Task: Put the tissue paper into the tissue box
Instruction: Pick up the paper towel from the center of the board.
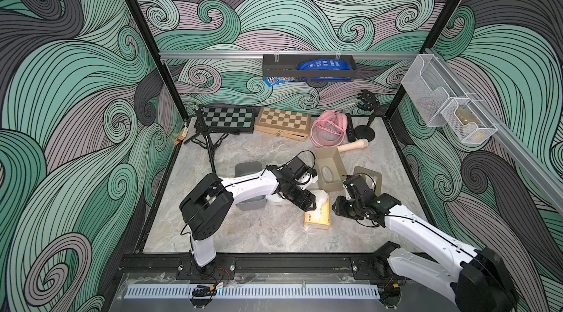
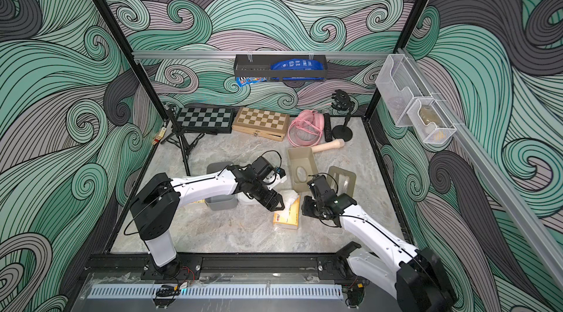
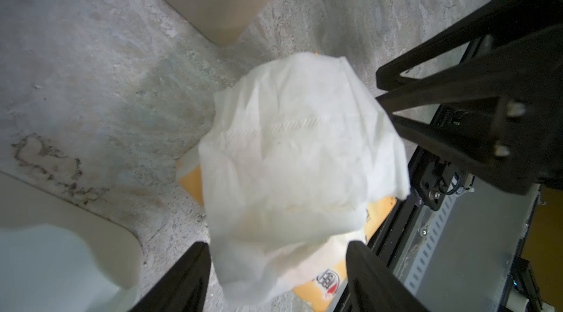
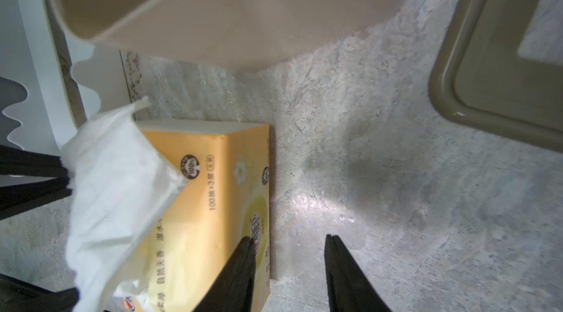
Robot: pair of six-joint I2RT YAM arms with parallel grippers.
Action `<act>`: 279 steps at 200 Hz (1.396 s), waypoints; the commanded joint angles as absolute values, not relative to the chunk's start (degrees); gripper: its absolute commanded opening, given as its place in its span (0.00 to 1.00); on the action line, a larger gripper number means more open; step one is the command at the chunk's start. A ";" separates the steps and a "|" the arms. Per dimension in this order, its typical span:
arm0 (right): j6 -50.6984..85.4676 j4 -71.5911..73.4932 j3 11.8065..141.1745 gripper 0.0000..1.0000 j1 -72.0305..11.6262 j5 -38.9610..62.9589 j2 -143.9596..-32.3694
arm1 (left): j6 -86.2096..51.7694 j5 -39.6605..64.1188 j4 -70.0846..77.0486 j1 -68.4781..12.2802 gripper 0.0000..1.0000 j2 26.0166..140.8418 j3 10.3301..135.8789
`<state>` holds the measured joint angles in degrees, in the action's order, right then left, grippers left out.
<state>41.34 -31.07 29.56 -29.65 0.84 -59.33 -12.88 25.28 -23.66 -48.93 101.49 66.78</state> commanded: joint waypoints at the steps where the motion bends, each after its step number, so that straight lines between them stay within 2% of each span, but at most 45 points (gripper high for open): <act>1: 44.25 -21.39 27.58 0.40 -30.47 5.51 -60.11 | -14.36 31.46 -18.93 -46.14 0.73 97.57 64.00; 37: 45.89 -13.17 24.36 0.37 -30.79 9.01 -60.58 | -15.35 35.19 -15.48 -45.75 0.70 97.62 60.29; 83: 47.93 -12.78 21.92 0.37 -30.74 8.11 -55.53 | -16.92 35.41 -12.49 -44.69 0.68 95.40 57.56; 109: 47.39 -11.05 21.76 0.37 -30.69 9.52 -53.19 | -16.55 35.42 -13.07 -44.03 0.64 95.99 57.86; 163: 45.58 -5.15 18.63 0.37 -30.72 15.82 -57.83 | -16.13 35.22 -13.45 -44.21 0.59 97.81 58.15; 216: 45.26 -0.73 18.40 0.25 -30.75 17.45 -60.11 | -15.44 33.77 -14.85 -45.61 0.52 101.36 58.71; 239: 45.09 -0.11 18.83 0.22 -30.80 18.53 -60.45 | -15.47 33.84 -14.68 -45.88 0.46 102.45 58.89; 279: 45.17 -0.17 18.84 0.02 -30.77 18.61 -59.52 | -15.38 33.93 -14.79 -46.32 0.43 103.74 60.15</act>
<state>45.45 -2.22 18.46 -30.15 15.64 -59.88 -16.10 33.23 -14.81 -44.82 101.78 57.78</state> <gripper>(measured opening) 0.072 0.425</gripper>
